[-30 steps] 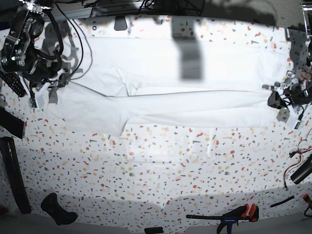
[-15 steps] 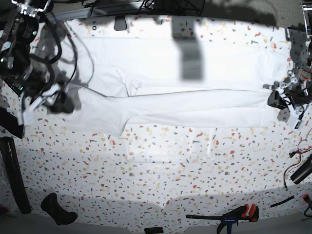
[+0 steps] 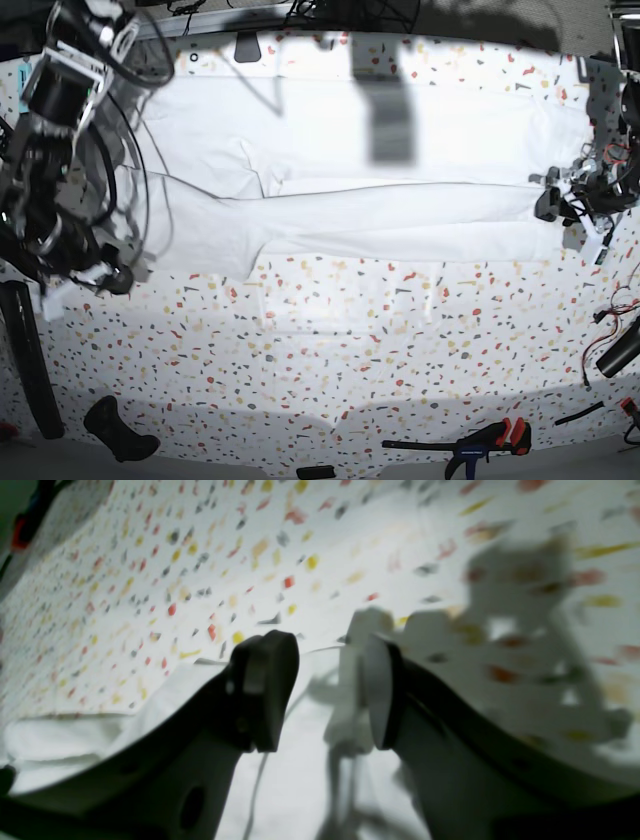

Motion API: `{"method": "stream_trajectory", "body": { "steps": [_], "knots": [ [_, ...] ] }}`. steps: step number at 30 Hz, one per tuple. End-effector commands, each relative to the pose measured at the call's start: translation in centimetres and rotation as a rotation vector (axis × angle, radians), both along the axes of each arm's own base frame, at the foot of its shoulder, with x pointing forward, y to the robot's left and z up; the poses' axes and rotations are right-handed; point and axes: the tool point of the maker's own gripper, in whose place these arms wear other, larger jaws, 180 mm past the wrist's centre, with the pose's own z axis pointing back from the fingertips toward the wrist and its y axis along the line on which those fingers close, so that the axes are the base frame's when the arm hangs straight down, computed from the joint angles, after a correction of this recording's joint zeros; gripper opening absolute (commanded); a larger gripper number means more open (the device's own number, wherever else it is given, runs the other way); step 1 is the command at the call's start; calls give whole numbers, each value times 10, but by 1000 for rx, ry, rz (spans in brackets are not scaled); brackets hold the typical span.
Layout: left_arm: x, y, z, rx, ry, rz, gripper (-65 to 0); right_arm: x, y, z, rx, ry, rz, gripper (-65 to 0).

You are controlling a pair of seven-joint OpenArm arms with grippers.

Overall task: Fold the T-shirt properly
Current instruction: 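Release the folded edge and regrasp the shirt near the collar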

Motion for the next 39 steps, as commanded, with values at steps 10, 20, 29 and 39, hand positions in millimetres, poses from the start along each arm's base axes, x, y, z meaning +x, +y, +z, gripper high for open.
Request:
{"method": "stream_trajectory", "body": {
  "steps": [10, 20, 29, 39],
  "knots": [
    [11, 5, 16, 2, -52, 2, -432, 32, -3, -10, 97, 97, -13, -387],
    [12, 4, 16, 1, -53, 2, -432, 30, -4, -23, 83, 108, -13, -387],
    [12, 5, 16, 2, -53, 2, -432, 37, 15, -25, 117, 82, -4, -466],
    [12, 5, 16, 2, -52, 2, -432, 40, 36, -26, 142, 110, 37, -650]
  ]
}}
